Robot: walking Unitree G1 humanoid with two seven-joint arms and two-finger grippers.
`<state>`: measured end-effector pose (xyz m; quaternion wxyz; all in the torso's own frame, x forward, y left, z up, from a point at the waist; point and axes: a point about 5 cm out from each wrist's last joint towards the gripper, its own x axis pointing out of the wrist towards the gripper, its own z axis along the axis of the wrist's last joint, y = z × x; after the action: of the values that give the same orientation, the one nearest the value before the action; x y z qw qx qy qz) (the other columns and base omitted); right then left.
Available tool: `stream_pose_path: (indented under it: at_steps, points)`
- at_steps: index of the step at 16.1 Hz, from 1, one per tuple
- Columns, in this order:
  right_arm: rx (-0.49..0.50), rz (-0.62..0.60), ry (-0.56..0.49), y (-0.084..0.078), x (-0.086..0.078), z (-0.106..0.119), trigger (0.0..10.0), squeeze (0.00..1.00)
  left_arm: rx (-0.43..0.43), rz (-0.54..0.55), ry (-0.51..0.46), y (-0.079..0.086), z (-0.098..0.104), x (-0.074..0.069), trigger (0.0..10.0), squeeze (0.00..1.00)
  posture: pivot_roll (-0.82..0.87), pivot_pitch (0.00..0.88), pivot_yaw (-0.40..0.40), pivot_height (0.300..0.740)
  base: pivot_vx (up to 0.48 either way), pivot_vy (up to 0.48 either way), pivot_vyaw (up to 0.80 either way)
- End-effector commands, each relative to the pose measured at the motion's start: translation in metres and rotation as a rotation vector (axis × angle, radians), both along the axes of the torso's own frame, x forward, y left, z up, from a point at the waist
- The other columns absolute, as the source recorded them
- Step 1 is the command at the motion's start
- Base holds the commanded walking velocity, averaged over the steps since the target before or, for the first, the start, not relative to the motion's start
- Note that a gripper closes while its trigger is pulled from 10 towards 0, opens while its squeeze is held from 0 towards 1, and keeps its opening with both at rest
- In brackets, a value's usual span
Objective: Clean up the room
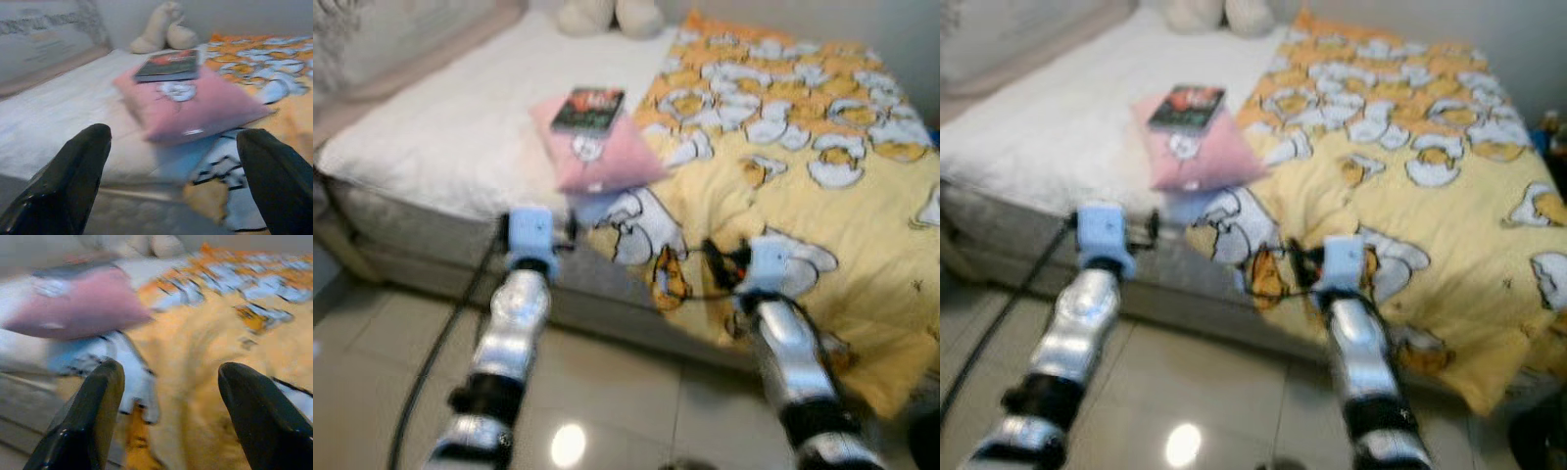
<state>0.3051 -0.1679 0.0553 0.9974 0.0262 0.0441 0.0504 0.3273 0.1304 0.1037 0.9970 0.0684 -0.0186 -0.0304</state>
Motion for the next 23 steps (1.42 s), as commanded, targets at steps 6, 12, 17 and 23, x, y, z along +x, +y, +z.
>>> stream_pose_path:
  at_steps: [6, 12, 17, 23]
  points:
    - [-0.008, 0.041, -0.059, 0.012, 0.006, 0.013, 10.0, 0.00, -0.007, 0.040, -0.027, 0.009, 0.005, 0.002, 10.0, 0.00, 0.00, 0.000, -0.004, 0.740, 0.480, 0.000, 0.20]
    - [-0.019, 0.039, -0.081, 0.012, 0.005, 0.014, 10.0, 0.00, 0.021, -0.019, -0.021, 0.005, 0.004, 0.004, 10.0, 0.00, 0.00, 0.000, -0.001, 0.740, 0.480, 0.000, 0.19]
    - [-0.018, 0.031, -0.110, 0.013, 0.005, 0.017, 10.0, 0.00, 0.021, -0.038, -0.021, 0.006, 0.005, 0.007, 10.0, 0.00, -0.01, 0.000, -0.003, 0.740, 0.480, 0.000, 0.00]
    - [-0.013, 0.013, -0.161, 0.016, 0.008, 0.032, 10.0, 0.00, 0.044, -0.057, -0.053, 0.008, 0.010, 0.008, 10.0, 0.00, -0.01, 0.000, -0.004, 0.740, 0.473, 0.000, -0.39]
